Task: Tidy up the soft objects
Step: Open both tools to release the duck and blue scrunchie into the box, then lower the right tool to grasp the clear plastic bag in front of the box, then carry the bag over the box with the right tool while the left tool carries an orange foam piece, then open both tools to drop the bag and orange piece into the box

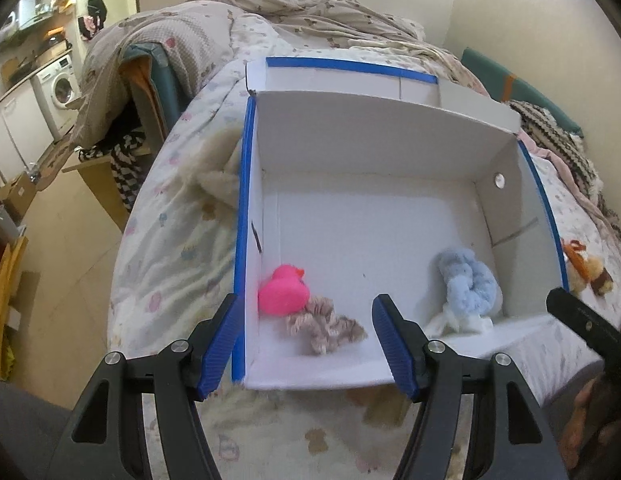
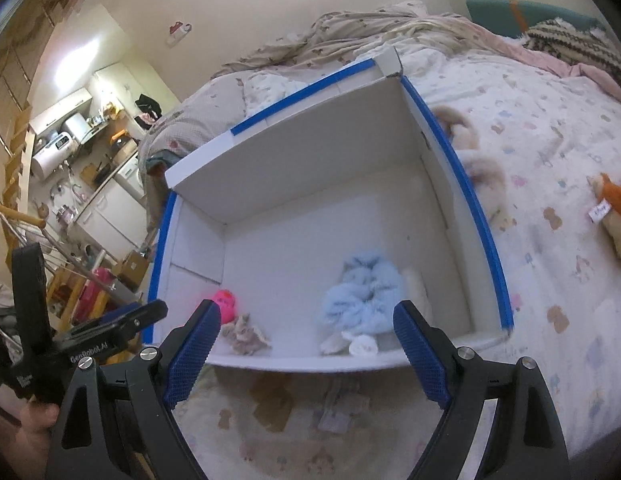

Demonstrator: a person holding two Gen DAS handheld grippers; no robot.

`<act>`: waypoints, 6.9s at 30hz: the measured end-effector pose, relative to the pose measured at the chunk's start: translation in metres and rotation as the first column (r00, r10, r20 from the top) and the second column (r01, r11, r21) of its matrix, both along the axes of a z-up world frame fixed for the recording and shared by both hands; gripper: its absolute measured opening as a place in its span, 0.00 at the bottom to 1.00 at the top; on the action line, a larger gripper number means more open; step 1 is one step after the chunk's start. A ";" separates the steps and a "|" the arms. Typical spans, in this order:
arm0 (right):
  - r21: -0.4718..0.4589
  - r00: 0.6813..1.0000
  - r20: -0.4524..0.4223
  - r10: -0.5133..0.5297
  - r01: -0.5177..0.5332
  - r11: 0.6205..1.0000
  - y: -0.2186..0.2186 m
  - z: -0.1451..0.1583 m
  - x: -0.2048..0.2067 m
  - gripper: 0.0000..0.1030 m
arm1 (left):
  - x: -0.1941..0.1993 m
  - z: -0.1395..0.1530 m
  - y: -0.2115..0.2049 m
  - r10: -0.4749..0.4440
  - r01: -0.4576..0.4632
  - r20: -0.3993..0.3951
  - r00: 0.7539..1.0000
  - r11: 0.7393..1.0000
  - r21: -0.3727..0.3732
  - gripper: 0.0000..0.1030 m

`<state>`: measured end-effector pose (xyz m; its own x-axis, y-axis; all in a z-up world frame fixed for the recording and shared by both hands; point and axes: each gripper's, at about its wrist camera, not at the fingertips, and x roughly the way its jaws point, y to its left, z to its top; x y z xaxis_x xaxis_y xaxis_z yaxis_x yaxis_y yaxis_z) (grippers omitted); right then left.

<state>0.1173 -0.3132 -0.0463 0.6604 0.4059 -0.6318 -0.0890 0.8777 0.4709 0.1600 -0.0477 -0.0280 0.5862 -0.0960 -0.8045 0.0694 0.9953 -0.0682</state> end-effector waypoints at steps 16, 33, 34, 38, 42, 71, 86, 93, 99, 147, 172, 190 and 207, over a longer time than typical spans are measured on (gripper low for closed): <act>0.077 0.998 -0.055 0.027 -0.023 0.997 0.000 -0.005 -0.027 0.91 | -0.042 -0.013 0.017 -0.023 0.019 -0.087 0.996 0.999 -0.038 0.62; -0.033 0.935 -0.352 0.043 -0.058 0.998 0.027 -0.072 0.004 0.91 | -0.002 -0.098 -0.032 -0.126 0.093 -0.381 0.916 0.990 -0.103 0.33; -0.035 0.929 -0.368 0.035 -0.051 0.998 0.027 -0.077 0.006 0.91 | 0.001 -0.102 -0.038 -0.139 0.108 -0.385 0.912 0.989 -0.099 0.33; -0.031 0.918 -0.396 0.025 -0.040 0.999 0.025 -0.083 0.007 0.91 | 0.009 -0.116 -0.056 -0.150 0.153 -0.380 0.913 0.988 -0.022 0.33; -0.035 0.915 -0.402 0.020 -0.037 0.999 0.024 -0.086 0.009 0.91 | 0.013 -0.129 -0.068 -0.167 0.186 -0.388 0.906 0.983 0.012 0.32; -0.164 0.918 -0.385 0.098 -0.172 0.971 0.052 -0.091 0.018 0.24 | -0.006 -0.101 -0.056 -0.116 0.106 -0.332 0.936 0.993 -0.047 0.04; -0.164 0.938 -0.329 0.111 -0.173 0.971 0.053 -0.074 0.002 0.24 | -0.033 -0.082 -0.027 -0.073 0.079 -0.320 0.945 0.997 0.006 0.04; -0.142 0.953 -0.266 0.147 -0.190 0.972 0.054 -0.052 -0.016 0.24 | -0.060 -0.060 -0.034 -0.014 0.028 -0.276 0.961 0.999 0.045 0.04; -0.117 0.975 -0.107 0.196 -0.208 0.971 0.051 -0.013 -0.040 0.23 | -0.075 -0.031 -0.013 0.043 -0.044 -0.182 0.982 0.999 -0.005 0.04; -0.087 0.998 0.061 0.000 0.006 0.996 -0.006 0.004 0.043 0.13 | 0.032 -0.001 -0.023 0.053 -0.049 -0.030 0.998 0.993 0.103 0.04; -0.151 0.995 -0.094 -0.021 0.006 0.988 -0.002 -0.032 0.064 0.13 | 0.078 -0.043 -0.051 0.054 -0.032 -0.099 0.994 0.976 0.215 0.05; -0.035 1.000 -0.007 -0.021 0.021 0.999 -0.006 -0.014 0.054 0.76 | 0.072 -0.036 -0.044 0.050 -0.031 -0.076 0.996 0.973 0.227 0.46; -0.016 0.998 0.029 -0.055 0.055 0.998 -0.013 -0.003 0.038 0.96 | 0.049 -0.009 -0.036 0.047 -0.043 -0.029 0.998 0.989 0.140 0.63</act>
<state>0.1554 -0.3261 -0.0494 0.6990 0.3582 -0.6189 -0.0533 0.8892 0.4545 0.2088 -0.0838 -0.0367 0.5611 0.0443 -0.8265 0.0244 0.9973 0.0700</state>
